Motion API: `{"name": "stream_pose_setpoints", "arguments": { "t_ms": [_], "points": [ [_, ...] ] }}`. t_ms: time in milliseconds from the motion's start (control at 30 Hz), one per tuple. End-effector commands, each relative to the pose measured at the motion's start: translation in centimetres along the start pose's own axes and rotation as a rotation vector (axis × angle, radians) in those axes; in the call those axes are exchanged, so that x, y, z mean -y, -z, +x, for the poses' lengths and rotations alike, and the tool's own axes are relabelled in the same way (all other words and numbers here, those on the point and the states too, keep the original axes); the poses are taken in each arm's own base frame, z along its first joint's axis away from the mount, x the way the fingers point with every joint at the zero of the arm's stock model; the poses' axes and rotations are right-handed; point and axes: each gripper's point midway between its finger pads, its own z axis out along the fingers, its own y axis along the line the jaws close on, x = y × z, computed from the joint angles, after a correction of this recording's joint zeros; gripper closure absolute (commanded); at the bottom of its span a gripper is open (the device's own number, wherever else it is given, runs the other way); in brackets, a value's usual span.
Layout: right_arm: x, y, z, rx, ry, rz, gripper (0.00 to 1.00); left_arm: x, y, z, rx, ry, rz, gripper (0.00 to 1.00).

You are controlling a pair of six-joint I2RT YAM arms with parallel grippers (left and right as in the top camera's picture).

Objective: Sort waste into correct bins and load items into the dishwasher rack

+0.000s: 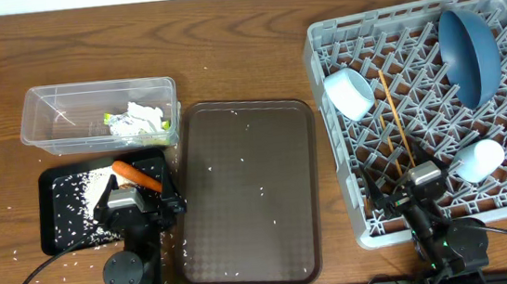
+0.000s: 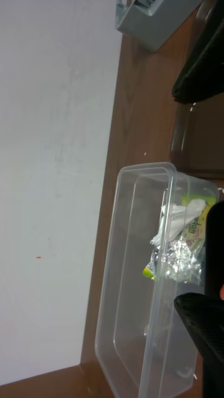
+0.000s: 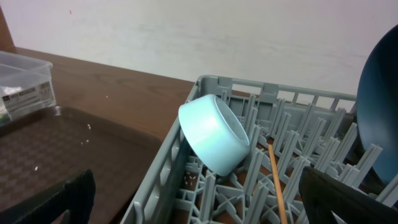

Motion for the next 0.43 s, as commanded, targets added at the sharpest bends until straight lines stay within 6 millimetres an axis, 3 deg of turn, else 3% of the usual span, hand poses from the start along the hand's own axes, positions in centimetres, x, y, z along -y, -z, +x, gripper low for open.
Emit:
{"name": "stream_pose_setpoints", "arguments": {
  "t_ms": [0,400],
  "points": [
    [0.11,0.03,0.02,0.003,-0.013,0.002,0.01,-0.13,0.02,-0.15,0.009,-0.005,-0.005,0.02],
    [0.11,0.03,0.01,0.003,-0.013,0.002,0.01,-0.13,0.02,-0.15,0.009,-0.005,-0.005,0.02]
  ]
}}
